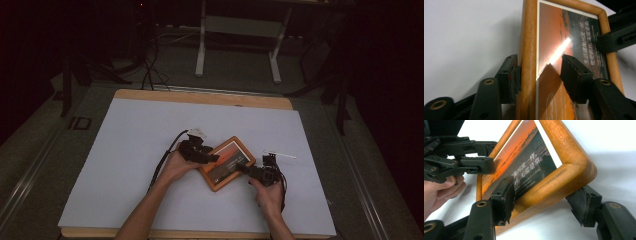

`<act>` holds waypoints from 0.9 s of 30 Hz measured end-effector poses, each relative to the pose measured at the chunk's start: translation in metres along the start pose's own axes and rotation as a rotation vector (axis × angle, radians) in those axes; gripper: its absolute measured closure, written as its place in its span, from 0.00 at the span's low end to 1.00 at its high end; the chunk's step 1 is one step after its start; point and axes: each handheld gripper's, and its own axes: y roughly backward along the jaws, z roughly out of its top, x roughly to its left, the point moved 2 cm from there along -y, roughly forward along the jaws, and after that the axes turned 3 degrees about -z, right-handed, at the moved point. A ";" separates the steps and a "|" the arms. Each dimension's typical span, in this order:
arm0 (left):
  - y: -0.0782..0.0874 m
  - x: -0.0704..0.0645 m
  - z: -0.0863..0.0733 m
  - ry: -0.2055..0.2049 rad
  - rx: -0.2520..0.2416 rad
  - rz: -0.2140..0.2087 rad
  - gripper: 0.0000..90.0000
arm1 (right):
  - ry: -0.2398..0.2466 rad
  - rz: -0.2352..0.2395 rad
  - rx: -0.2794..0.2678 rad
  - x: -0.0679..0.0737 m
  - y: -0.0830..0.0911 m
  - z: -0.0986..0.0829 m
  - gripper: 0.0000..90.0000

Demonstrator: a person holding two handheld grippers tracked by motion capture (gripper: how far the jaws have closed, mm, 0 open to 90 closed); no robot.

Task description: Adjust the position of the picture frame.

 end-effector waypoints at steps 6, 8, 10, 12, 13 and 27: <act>-0.006 0.002 0.003 0.023 -0.013 -0.021 0.48 | -0.008 0.023 0.002 -0.001 -0.001 0.000 0.47; -0.007 0.002 0.005 0.017 0.000 -0.020 0.47 | -0.010 0.034 0.001 -0.002 -0.001 0.001 0.48; -0.008 0.001 0.006 0.024 0.016 -0.027 0.43 | -0.011 0.043 0.006 -0.004 -0.002 0.002 0.48; -0.009 0.002 0.006 0.036 0.022 -0.026 0.42 | -0.014 0.050 0.010 -0.005 -0.002 0.003 0.50; -0.008 0.002 0.006 0.043 0.023 -0.024 0.42 | -0.017 0.056 0.013 -0.005 -0.002 0.003 0.50; 0.018 -0.006 0.001 -0.035 -0.007 0.068 0.58 | 0.068 0.115 -0.016 0.003 0.000 0.016 0.59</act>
